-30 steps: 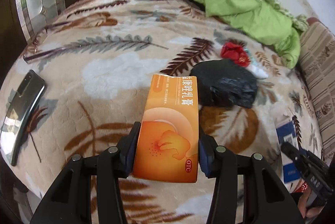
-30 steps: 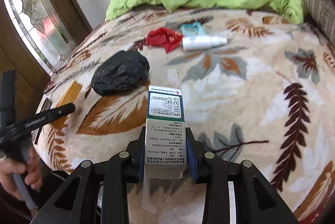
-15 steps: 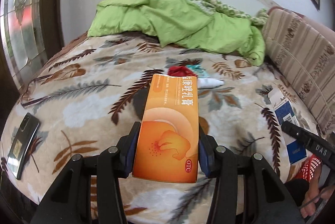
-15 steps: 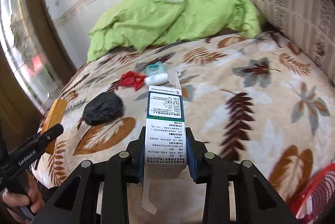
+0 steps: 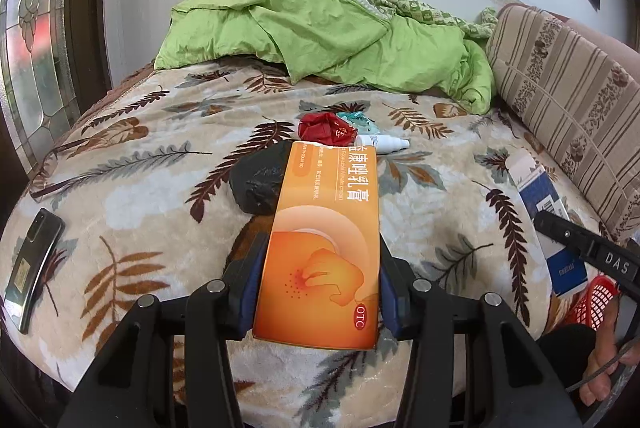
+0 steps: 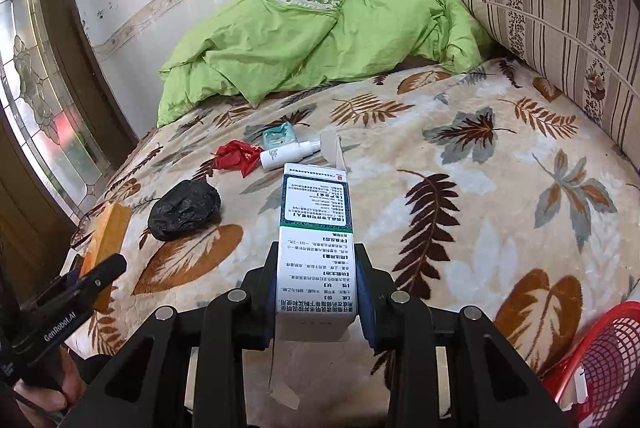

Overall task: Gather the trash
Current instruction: 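Lift and hold the white-green box and orange OTC box above the bed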

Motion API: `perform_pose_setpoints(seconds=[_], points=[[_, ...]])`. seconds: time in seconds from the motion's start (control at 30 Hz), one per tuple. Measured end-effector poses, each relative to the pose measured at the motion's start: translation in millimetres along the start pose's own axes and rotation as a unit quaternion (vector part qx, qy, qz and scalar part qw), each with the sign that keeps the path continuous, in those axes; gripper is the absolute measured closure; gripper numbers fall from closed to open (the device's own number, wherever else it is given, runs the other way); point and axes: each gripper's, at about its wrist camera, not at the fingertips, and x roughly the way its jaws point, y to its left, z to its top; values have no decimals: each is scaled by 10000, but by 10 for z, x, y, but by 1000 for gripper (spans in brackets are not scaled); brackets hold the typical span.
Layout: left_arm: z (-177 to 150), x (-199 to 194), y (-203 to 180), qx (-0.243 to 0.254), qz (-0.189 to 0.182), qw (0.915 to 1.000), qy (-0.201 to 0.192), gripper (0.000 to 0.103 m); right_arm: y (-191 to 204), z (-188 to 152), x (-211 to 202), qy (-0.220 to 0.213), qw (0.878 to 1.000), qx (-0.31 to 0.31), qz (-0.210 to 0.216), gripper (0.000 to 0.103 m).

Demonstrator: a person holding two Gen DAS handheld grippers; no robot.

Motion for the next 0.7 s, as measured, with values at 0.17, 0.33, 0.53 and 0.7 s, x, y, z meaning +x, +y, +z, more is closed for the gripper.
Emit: perform_pose_setpoints(seconds=[0.17, 0.33, 0.53, 0.7], points=[[-31, -20, -19, -4, -18, 10000, 8, 56, -8, -1, 2, -29, 10000, 37, 19, 68], [-70, -26, -37, 55, -28, 10000, 43, 56, -10, 0, 0, -41, 9999, 45, 97, 68], [-49, 5, -95, 135, 9, 9998, 129, 56, 31, 0, 24, -24, 9998, 19, 205, 68], [-30, 76, -163, 187, 99, 9995, 217, 56, 68, -10, 20, -47, 9997, -76, 236, 68]])
